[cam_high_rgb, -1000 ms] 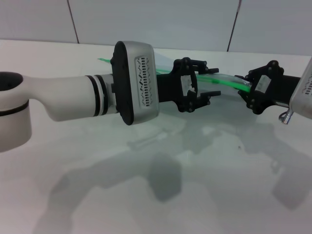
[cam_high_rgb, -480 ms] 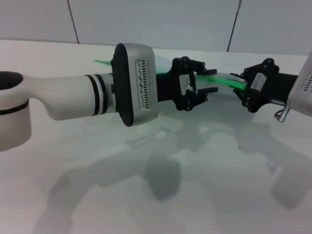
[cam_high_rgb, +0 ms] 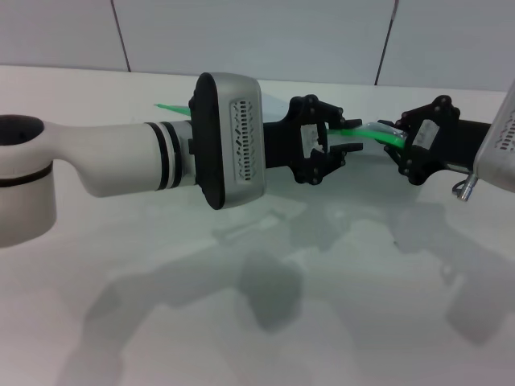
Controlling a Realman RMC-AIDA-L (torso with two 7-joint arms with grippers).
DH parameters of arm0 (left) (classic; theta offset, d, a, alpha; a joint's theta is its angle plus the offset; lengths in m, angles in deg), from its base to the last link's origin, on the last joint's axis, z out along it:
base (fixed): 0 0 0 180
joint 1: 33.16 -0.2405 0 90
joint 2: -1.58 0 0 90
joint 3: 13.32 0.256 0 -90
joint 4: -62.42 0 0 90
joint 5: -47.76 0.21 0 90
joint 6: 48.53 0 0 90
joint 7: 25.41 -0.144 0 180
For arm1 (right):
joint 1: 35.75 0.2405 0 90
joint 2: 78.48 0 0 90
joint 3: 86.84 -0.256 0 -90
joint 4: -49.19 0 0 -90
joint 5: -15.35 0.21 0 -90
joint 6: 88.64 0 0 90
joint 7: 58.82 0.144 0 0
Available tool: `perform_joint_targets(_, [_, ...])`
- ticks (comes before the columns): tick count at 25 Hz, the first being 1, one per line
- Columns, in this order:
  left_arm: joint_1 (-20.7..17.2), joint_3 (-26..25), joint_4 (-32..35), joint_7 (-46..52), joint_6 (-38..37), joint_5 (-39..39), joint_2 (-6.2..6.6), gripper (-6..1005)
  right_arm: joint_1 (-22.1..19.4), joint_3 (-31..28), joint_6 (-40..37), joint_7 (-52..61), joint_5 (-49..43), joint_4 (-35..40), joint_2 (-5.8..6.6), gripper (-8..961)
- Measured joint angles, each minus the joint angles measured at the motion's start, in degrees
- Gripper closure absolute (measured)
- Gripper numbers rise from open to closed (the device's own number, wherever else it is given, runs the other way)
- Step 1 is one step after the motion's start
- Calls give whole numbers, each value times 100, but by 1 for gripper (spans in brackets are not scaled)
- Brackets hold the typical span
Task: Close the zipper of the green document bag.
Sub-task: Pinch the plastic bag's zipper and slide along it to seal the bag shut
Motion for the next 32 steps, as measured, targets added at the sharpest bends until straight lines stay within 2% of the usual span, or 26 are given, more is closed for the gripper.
perform_joint_targets(15, [-188,4,-89,-13,68,-220,-10,843,8,-23,-3,-7,-9,-64,-1,899])
perform_joint_targets(26, [-237,-1,-98,-100,65,-220,-10,853,11,-18,-13,-8,-9,-73,0,900])
perform_joint_targets(32, [-229,-6,-97,-101,62,-220,-9,906,32,-12,-21,-8,-5,-94,0,900])
